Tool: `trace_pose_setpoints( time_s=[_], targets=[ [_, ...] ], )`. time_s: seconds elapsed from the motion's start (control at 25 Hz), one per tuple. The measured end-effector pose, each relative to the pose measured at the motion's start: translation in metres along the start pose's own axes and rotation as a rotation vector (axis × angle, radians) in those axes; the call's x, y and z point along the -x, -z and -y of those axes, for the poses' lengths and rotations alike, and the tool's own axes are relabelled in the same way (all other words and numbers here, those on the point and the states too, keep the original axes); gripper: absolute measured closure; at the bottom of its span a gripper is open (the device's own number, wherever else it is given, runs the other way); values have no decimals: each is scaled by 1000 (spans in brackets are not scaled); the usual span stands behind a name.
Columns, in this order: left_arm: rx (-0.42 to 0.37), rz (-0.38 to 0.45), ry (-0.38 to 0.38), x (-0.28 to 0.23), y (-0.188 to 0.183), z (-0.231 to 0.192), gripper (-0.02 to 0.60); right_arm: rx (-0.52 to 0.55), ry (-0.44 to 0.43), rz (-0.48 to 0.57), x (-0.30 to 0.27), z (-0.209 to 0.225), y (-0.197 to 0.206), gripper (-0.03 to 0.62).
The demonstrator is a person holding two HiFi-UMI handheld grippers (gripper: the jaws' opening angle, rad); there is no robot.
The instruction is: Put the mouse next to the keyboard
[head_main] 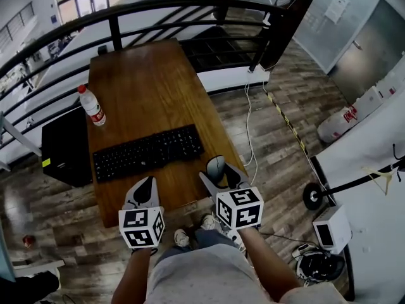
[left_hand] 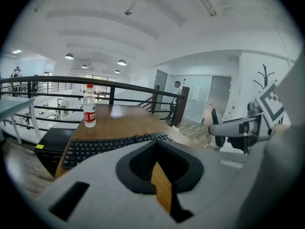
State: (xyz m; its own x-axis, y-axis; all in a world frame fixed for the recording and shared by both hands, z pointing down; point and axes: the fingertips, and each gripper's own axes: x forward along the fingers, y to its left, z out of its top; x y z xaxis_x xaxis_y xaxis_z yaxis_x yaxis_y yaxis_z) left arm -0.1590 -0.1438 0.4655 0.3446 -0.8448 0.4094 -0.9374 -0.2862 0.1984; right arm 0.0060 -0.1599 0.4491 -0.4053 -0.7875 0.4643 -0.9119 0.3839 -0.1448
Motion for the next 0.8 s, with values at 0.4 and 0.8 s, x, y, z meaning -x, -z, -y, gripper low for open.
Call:
trace_pose_setpoints(
  time_s=[0.4, 0.8],
  targets=[
    [-5, -18, -43, -44, -12, -3, 588, -6, -13, -18, -40, 41, -12, 293],
    [-11, -28, -54, -98, -30, 5, 588, 4, -18, -82, -86, 87, -16, 293]
  ],
)
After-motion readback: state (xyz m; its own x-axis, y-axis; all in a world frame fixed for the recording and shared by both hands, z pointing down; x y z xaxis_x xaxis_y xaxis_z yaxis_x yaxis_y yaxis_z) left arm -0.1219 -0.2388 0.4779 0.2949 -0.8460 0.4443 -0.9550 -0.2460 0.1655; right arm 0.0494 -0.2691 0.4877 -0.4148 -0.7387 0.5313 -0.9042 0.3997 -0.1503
